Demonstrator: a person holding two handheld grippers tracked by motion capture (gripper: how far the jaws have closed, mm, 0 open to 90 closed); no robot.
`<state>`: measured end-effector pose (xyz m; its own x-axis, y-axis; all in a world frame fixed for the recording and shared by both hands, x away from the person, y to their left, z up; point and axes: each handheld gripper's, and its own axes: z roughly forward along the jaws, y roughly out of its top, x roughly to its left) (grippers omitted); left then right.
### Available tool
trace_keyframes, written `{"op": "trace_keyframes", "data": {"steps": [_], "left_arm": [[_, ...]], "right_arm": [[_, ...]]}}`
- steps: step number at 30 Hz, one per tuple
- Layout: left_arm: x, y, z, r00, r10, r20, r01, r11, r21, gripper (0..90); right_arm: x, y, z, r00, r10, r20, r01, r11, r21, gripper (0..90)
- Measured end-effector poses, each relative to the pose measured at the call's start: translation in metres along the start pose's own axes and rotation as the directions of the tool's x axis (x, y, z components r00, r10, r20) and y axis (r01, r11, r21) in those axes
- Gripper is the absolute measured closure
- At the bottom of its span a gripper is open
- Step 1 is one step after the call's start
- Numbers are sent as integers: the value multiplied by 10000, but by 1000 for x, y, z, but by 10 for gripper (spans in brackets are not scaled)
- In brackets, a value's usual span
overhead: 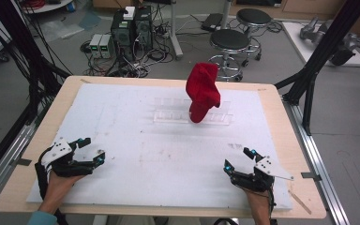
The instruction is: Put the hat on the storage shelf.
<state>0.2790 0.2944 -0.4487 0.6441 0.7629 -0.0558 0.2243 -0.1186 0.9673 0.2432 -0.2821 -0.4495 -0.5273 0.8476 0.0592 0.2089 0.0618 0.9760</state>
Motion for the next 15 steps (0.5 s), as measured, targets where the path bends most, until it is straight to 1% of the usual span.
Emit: {"op": "trace_keyframes", "data": {"steps": [4, 8, 15], "left_arm": [[-2, -1, -1, 9999, 123, -64, -124, 9998, -150, 128], [-3, -1, -2, 9996, 249, -98, -251, 9994, -233, 128], [-3, -2, -4, 9994, 273, -232, -283, 9985, -458, 128]], "right_arm": [[-1, -1, -2, 9998, 123, 130, -121, 9998, -173, 117], [1, -2, -3, 9998, -61, 166, 67, 9993, -367, 117], [2, -2, -3, 9996, -103, 271, 113, 9993, -347, 117]]}}
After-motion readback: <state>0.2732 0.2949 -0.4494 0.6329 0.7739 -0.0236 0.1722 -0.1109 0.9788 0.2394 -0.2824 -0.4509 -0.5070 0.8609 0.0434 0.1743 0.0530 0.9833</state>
